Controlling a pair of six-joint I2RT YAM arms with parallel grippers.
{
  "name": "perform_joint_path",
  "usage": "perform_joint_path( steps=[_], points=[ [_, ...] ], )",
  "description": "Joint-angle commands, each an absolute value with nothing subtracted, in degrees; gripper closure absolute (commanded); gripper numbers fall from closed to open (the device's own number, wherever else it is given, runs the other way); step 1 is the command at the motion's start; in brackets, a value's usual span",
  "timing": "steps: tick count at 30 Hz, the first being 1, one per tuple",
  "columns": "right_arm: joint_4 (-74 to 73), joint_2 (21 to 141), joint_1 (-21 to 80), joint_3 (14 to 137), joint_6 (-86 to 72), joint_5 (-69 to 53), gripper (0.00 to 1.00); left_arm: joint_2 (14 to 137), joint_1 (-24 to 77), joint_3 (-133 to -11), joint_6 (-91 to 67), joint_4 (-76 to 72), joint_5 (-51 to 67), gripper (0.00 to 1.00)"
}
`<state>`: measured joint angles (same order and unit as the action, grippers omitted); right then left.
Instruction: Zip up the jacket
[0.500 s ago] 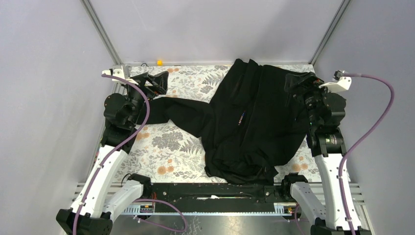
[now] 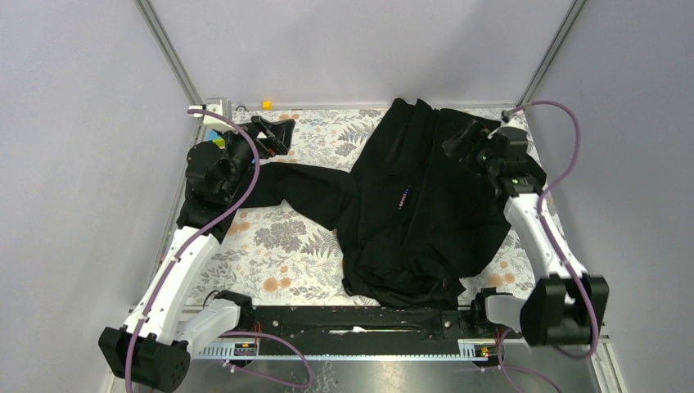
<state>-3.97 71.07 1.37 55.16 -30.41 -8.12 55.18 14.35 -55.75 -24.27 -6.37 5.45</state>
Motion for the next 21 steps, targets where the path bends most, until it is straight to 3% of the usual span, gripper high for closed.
perform_joint_path(
  steps=[1,9,15,21],
  points=[
    [1.7,78.44,1.68,55.83,-31.25,-16.45,0.02,56.84,14.41,-58.98,-25.02,-7.55,8.98,0.01],
    [9.04,96.86,1.71,62.42,-35.42,-20.64,0.01,65.23,14.4,-63.28,-26.44,-3.64,16.32,0.01],
    [11.24,108.91,1.67,72.16,-39.76,-20.96,0.26,70.07,14.35,-65.07,-27.94,-2.1,19.97,0.01],
    [7.85,117.59,1.7,82.04,-39.34,-16.95,0.37,72.73,14.33,-66.55,-27.56,-0.2,20.45,0.01]
  ],
)
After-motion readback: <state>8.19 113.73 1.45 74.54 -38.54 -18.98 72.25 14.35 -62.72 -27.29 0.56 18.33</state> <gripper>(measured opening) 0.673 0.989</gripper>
